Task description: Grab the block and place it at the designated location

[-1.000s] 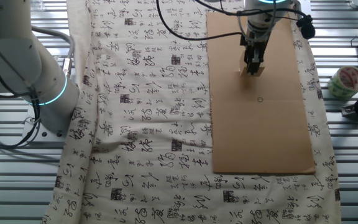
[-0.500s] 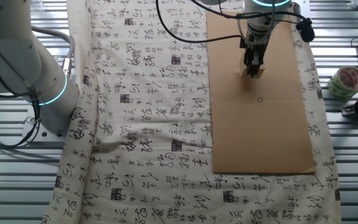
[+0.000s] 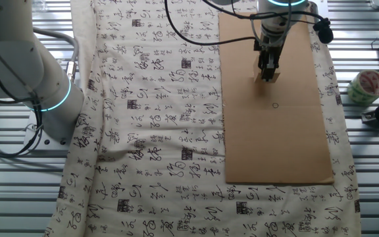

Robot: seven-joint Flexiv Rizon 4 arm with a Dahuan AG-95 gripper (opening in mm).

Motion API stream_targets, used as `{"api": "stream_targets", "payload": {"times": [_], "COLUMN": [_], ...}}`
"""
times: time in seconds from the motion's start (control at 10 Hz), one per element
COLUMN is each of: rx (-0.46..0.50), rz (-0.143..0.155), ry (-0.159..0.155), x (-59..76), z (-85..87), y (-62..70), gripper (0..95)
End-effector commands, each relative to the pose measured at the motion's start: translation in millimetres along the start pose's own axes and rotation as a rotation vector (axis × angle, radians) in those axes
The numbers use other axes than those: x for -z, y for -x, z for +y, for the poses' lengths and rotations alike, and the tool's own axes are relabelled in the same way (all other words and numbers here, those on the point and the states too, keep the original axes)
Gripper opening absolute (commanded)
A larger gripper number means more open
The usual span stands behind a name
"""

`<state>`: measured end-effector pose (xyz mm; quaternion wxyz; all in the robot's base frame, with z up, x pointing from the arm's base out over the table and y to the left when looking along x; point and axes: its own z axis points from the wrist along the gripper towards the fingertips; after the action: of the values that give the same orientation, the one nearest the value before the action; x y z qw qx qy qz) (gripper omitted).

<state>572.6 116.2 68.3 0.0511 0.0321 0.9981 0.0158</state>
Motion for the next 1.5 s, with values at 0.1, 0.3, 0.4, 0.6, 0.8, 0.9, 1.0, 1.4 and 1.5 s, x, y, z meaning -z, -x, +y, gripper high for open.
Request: {"api": "stream_targets", "payload": {"times": [0.1,0.3,0.4,0.6,0.8,0.9,1.0,1.4,1.5], "rx": [0.006,0.012,0.012,0.017,0.023,0.024,0.026,0.02,0.017], "rz": [0.0,0.0,0.001,0.0,0.0,0.0,0.0,0.003,-0.008], "ry": [-0.001,0.0,-0.001,0.0,0.001,0.0,0.0,-0.016,-0.019], "x": [-0.1,-0.1,-0.1,-0.1,-0.1,-0.1,-0.1,-0.1,-0.1], "z": [-0.2,-0.2,-0.2,-0.2,-0.2,-0.2,-0.2,-0.2,-0.2], "y": [-0.6,-0.6,-0.6,-0.6,-0.6,-0.6,-0.6,-0.6,-0.6], "gripper": [0.0,0.0,0.0,0.0,0.0,0.0,0.0,0.0,0.0]}}
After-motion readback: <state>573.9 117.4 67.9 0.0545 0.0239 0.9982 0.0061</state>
